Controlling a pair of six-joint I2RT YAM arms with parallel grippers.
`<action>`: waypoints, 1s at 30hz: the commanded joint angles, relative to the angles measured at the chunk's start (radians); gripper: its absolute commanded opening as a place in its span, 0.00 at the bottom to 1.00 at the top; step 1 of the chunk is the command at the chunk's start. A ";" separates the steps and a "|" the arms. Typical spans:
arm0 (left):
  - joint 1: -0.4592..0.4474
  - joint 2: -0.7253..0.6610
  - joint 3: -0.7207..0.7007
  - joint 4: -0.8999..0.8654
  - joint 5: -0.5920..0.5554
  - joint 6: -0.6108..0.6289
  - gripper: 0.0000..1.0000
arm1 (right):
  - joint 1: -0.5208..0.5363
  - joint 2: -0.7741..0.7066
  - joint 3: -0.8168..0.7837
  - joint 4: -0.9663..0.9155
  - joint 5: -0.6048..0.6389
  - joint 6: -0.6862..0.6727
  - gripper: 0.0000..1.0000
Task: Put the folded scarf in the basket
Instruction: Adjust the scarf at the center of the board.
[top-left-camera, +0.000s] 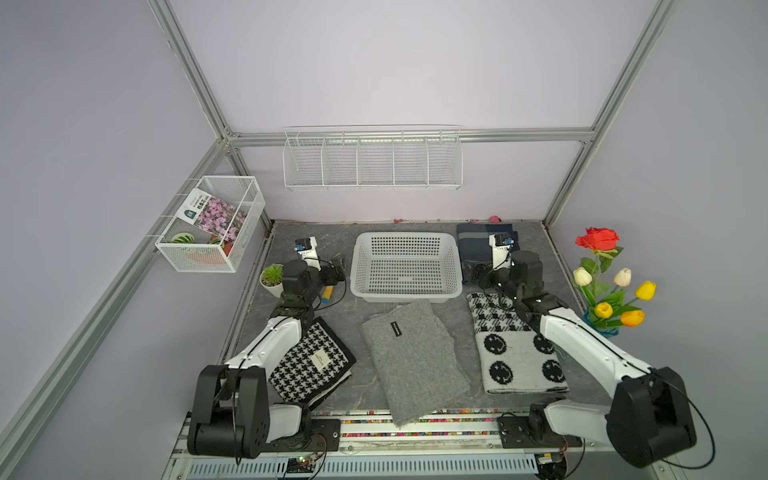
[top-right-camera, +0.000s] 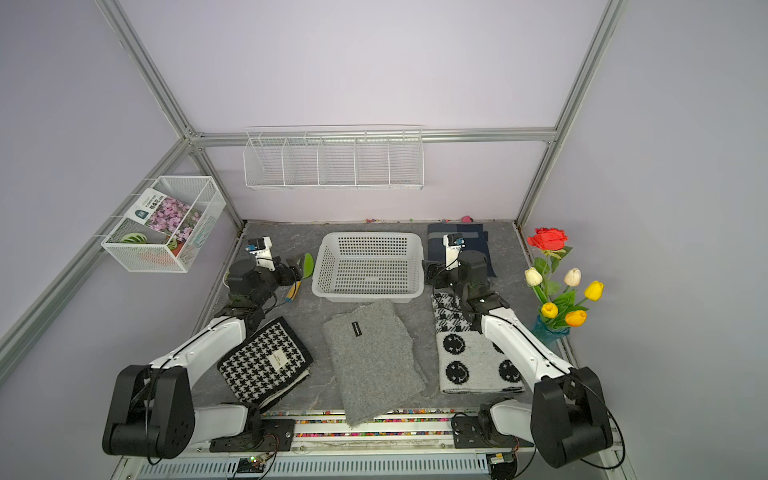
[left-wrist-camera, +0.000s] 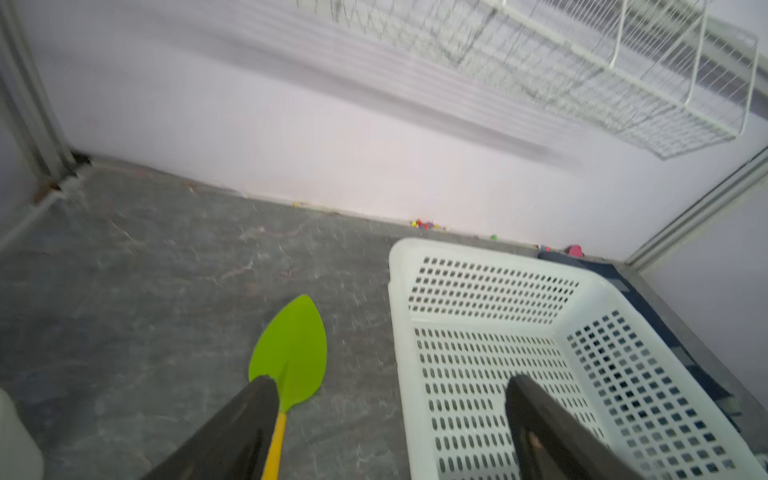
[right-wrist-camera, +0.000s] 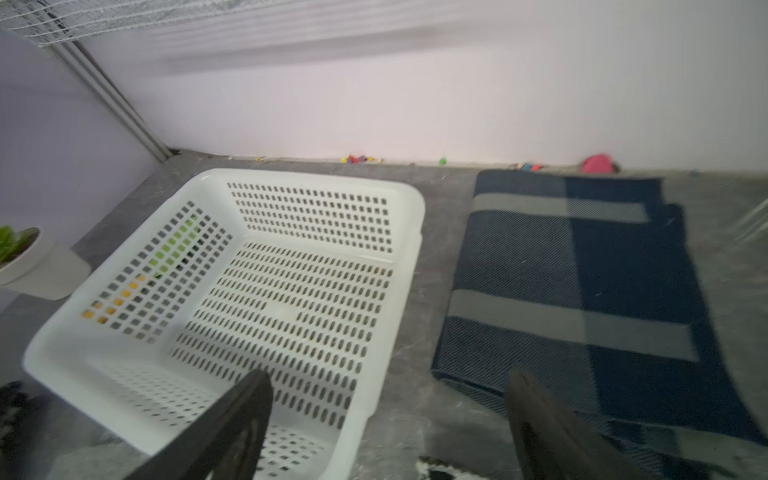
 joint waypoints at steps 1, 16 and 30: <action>-0.024 0.031 -0.002 -0.040 0.083 -0.103 0.89 | 0.021 0.063 0.024 -0.143 -0.116 0.103 0.90; -0.047 0.190 -0.002 0.045 0.190 -0.146 0.77 | 0.052 0.249 0.018 -0.028 -0.125 0.133 0.72; -0.062 0.108 -0.042 -0.090 0.191 -0.148 0.60 | 0.071 0.258 0.034 -0.025 -0.132 0.142 0.59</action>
